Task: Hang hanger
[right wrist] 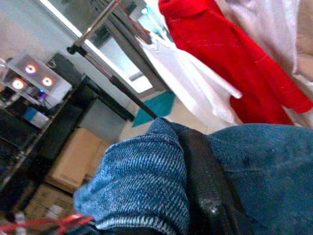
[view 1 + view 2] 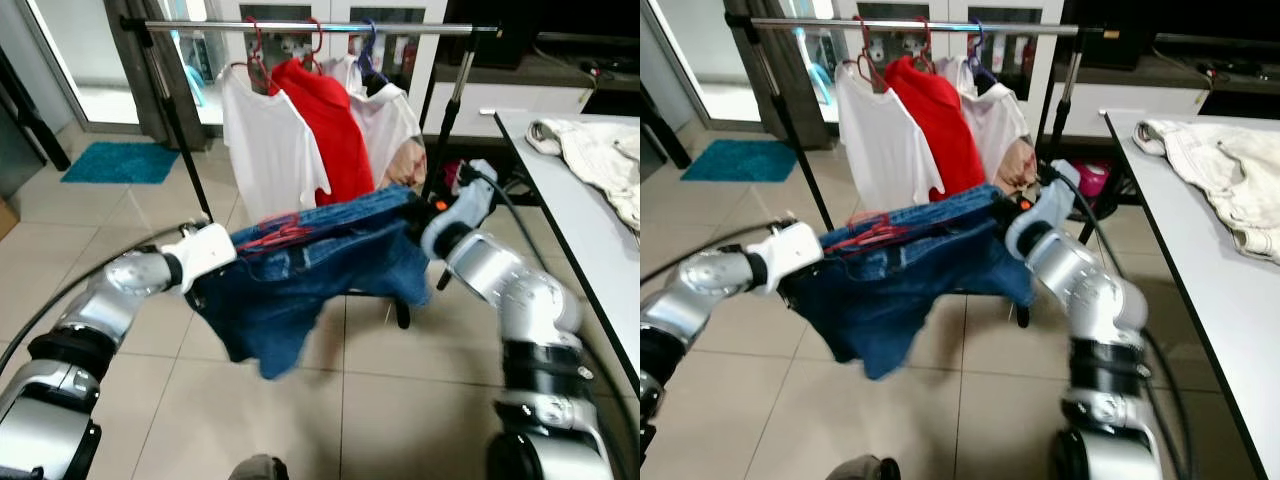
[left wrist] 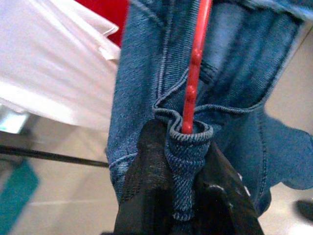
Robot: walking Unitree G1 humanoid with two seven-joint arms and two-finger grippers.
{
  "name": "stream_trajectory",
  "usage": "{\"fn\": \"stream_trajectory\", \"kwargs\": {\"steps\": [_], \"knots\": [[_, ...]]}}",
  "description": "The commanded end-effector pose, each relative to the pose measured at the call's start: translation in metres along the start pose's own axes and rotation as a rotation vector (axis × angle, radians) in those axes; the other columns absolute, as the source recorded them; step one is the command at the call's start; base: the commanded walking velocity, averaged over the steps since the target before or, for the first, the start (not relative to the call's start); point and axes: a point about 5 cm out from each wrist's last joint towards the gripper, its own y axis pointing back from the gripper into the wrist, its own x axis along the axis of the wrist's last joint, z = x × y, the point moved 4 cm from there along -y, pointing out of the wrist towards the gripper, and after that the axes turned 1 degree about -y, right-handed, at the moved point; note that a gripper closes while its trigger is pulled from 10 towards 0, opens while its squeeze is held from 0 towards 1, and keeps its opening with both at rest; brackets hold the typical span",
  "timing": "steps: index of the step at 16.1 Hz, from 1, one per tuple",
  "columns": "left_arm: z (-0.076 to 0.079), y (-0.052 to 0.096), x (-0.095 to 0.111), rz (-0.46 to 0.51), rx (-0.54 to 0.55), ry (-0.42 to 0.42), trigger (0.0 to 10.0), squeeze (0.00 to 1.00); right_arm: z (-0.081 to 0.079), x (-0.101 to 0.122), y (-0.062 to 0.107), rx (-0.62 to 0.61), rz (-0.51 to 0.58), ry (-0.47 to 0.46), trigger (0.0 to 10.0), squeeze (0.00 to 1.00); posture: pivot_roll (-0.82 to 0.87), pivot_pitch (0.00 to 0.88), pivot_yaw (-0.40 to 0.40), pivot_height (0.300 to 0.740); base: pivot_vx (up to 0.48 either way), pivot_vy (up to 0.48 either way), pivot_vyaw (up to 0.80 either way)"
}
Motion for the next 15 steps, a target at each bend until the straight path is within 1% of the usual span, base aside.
{"fn": "stream_trajectory", "kwargs": {"steps": [1,2,3,4,5,6,8,9,10,11,12,14,15], "knots": [[-0.015,0.010,0.002,0.042,0.030,0.091,0.0,0.00,0.001,0.000,0.007,-0.004,-0.012,0.038,0.0,0.00,-0.10,0.000,0.056,0.740,0.000,0.000,0.00],[-0.019,0.013,0.005,0.062,0.038,0.110,0.0,0.00,0.005,-0.001,0.009,-0.021,-0.020,0.052,0.0,0.00,-0.10,0.000,0.054,0.740,0.000,0.000,0.00],[-0.026,0.018,0.012,0.113,0.034,0.147,0.0,0.00,0.010,-0.006,0.014,-0.049,-0.047,0.111,0.0,0.00,-0.10,0.000,0.052,0.740,0.000,0.000,0.00],[-0.029,0.020,0.013,0.123,0.036,0.156,0.0,0.00,0.010,-0.010,0.017,-0.053,-0.065,0.150,0.0,0.00,-0.10,0.000,0.050,0.740,0.000,0.000,0.00],[-0.032,0.021,0.013,0.123,0.042,0.163,0.0,0.00,0.004,-0.014,0.018,-0.037,-0.075,0.166,0.0,0.00,-0.10,0.000,0.050,0.740,0.000,0.000,0.00],[-0.035,0.019,0.018,0.151,0.050,0.210,0.0,0.00,-0.007,-0.021,0.018,0.001,-0.097,0.193,0.0,0.00,-0.10,0.000,0.045,0.740,0.000,0.000,0.00],[-0.037,0.015,0.031,0.210,0.038,0.290,0.0,0.00,-0.023,-0.037,0.019,0.073,-0.153,0.270,0.0,0.00,-0.10,0.000,0.045,0.740,0.000,0.000,0.00],[-0.037,0.012,0.035,0.225,0.031,0.319,0.0,0.00,-0.029,-0.042,0.020,0.111,-0.172,0.293,0.0,0.00,-0.10,0.000,0.045,0.740,0.000,0.000,0.00],[-0.037,0.011,0.036,0.226,0.030,0.323,0.0,0.00,-0.032,-0.042,0.020,0.125,-0.174,0.297,0.0,0.00,-0.10,0.000,0.048,0.740,0.000,0.000,0.00],[-0.027,0.005,0.031,0.166,-0.007,0.243,0.0,0.00,-0.038,-0.036,0.019,0.148,-0.145,0.284,0.0,0.00,-0.10,0.000,0.052,0.740,0.000,0.000,0.00],[-0.014,-0.001,0.026,0.106,-0.059,0.159,0.0,0.00,-0.045,-0.021,0.016,0.169,-0.086,0.217,0.0,0.00,-0.10,0.000,0.054,0.740,0.000,0.000,0.00],[0.004,-0.011,0.021,0.030,-0.121,0.054,0.0,0.00,-0.059,0.000,0.013,0.215,-0.015,0.131,0.0,0.00,-0.11,0.000,0.057,0.740,0.000,0.000,0.00],[0.008,-0.013,0.017,-0.004,-0.133,0.010,0.0,0.00,-0.063,0.003,0.013,0.231,-0.003,0.110,0.0,0.00,-0.11,0.000,0.057,0.740,0.000,0.000,0.00]]}}
